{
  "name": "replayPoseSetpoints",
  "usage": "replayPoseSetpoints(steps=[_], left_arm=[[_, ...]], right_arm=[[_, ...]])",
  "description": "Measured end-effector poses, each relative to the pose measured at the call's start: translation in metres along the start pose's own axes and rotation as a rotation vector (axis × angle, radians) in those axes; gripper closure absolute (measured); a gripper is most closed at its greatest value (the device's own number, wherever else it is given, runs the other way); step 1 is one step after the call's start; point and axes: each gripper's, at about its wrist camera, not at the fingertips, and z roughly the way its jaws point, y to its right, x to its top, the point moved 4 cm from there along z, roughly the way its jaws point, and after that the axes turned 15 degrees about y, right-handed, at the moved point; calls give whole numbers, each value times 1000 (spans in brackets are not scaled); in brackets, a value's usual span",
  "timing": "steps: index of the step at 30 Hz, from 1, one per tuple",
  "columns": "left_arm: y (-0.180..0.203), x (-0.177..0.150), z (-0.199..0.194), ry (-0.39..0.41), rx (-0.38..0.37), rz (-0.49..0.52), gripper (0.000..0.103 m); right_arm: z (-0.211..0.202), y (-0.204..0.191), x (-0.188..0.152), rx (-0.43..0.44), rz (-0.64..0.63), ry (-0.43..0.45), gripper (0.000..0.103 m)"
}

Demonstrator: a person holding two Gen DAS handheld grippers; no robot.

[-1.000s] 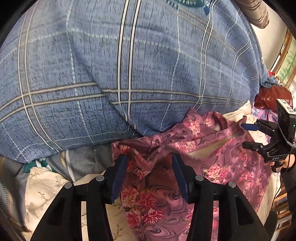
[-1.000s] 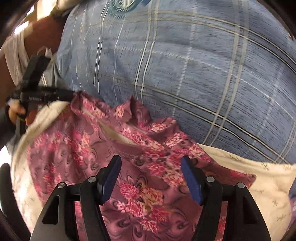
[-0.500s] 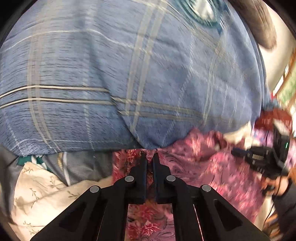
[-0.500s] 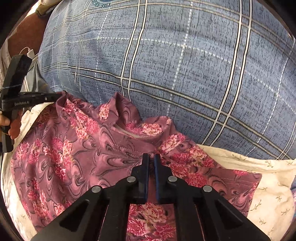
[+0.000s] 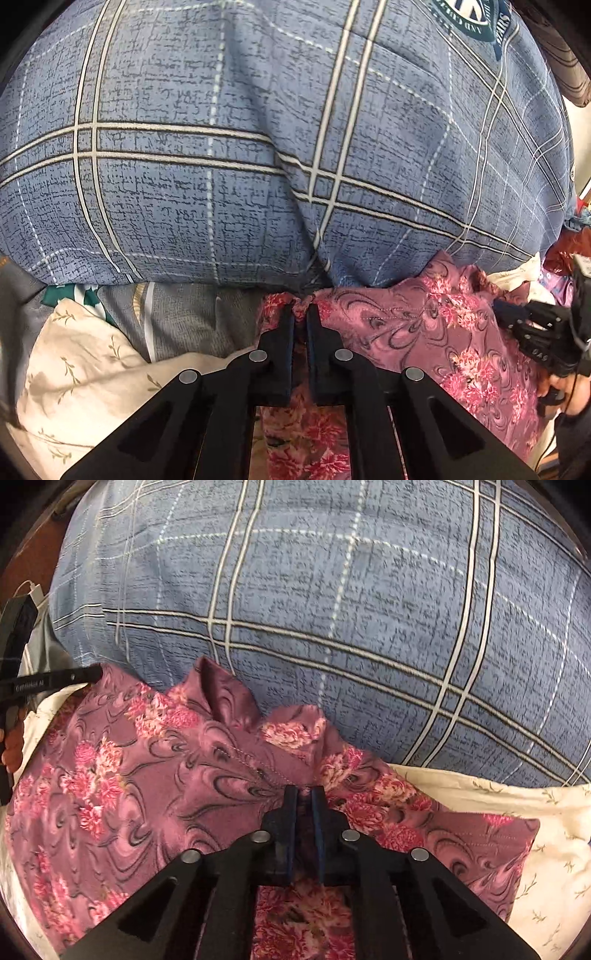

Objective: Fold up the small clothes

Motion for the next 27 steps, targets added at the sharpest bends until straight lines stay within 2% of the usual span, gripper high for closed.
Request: replayPoseSetpoints(steps=[1,3,4,7,10,12,16,20,22,23,25,26,27], left_arm=[[1,1,-3,4,-3,-5,95],[1,7,-16,15,-17,-26,78],[0,9,-23,22,-20,-37,74],[-4,14,-40,35,-44,-67,71],[-1,11,-47,21,-34,-49,70],[-1,9,-45,8,-30,-47,70],[-2,10,-26,-26,-38,-77,69],[1,7,-4,-41,-30,-71,71],[1,4,5,-49,-18,-55,72],[2,2,9,-55,-13,-49,81],[4,-1,14,-59,14,-17,93],[5,-1,15,-53,22,-5,96],[5,0,14,-41,23,-4,99]], right_arm=[[-6,3,4,-5,13,12,73],[-24,10,9,14,50,46,59],[-32,19,11,11,61,59,57],[-61,46,14,-11,119,86,57],[-81,83,6,-70,188,93,57],[-86,111,-3,-104,259,82,57],[-92,150,-27,-109,348,63,57],[-79,161,-39,-71,379,51,57],[-71,160,-42,-82,381,39,57],[-66,163,-42,-85,388,35,57],[-54,160,-40,-76,413,34,62],[-52,160,-39,-82,413,44,71],[-53,158,-38,-92,396,50,95]])
